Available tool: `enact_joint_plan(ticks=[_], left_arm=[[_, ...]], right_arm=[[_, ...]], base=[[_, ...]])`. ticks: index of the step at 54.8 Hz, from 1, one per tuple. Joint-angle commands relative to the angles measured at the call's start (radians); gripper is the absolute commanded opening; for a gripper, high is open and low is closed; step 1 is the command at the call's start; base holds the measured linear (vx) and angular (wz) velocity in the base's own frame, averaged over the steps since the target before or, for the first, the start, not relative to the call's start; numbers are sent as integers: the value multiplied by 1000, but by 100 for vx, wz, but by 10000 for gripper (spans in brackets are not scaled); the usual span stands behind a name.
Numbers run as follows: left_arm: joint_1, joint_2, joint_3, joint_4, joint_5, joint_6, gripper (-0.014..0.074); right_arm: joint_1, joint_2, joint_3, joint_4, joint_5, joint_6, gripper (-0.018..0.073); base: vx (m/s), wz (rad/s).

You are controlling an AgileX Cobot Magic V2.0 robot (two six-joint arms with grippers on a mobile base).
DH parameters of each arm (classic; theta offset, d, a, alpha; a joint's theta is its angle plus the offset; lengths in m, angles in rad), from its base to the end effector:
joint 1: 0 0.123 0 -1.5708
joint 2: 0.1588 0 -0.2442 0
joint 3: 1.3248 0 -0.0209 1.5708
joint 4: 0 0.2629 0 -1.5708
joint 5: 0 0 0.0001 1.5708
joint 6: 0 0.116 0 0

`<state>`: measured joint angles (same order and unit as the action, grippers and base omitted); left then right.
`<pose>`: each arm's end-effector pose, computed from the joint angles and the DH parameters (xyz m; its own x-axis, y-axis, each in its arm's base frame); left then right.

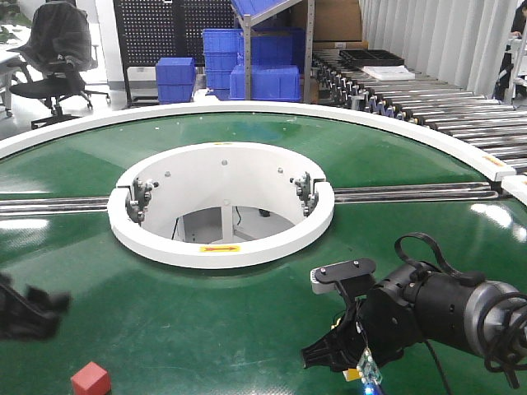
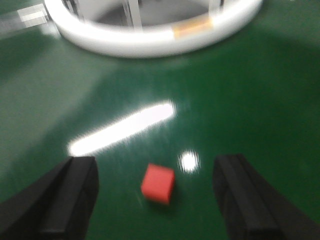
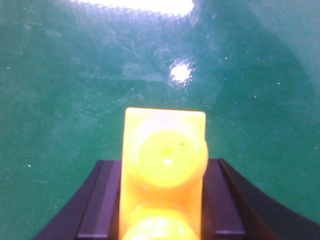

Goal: Pick red and yellow blocks into blue bin
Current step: 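Grasp the yellow brick with right gripper, red cube with left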

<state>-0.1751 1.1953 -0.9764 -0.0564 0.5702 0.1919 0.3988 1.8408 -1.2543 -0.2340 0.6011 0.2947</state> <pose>0.2942 -0.0556 0.2728 -0.6003 0.2523 -0.7590 0.2864 0.9538 0.0905 0.3706 0.1396 0.1357 -0.8449 -0.2480 -0.4739 -0.2452 0.9670 -0.0689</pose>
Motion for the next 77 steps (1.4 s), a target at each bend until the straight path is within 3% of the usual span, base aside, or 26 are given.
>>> enact_joint_plan(ticks=[1, 10, 27, 50, 54, 71, 77], left_arm=[[-2, 93, -85, -9, 64, 66, 584], [-2, 289, -179, -9, 167, 176, 584], [-2, 473, -254, -9, 164, 176, 584], [-2, 549, -258, -4, 58, 176, 584], [-2, 582, -258, 28, 37, 178, 584], [-2, 641, -258, 29, 37, 179, 583], [-2, 649, -258, 27, 26, 174, 545]], right_arm=[[-1, -55, -25, -24, -39, -5, -11], [-1, -55, -25, -24, -41, -5, -10], [-1, -55, -25, -24, -37, -12, -11], [-1, -55, -25, -22, -33, -12, -11], [-1, -55, -25, -22, -25, -13, -11], [-1, -55, -25, -22, -23, -16, -11], [-1, -55, -25, -21, -23, -33, -11]], base=[[0, 0], [0, 0], [0, 0], [0, 0], [0, 0], [0, 0], [0, 0]])
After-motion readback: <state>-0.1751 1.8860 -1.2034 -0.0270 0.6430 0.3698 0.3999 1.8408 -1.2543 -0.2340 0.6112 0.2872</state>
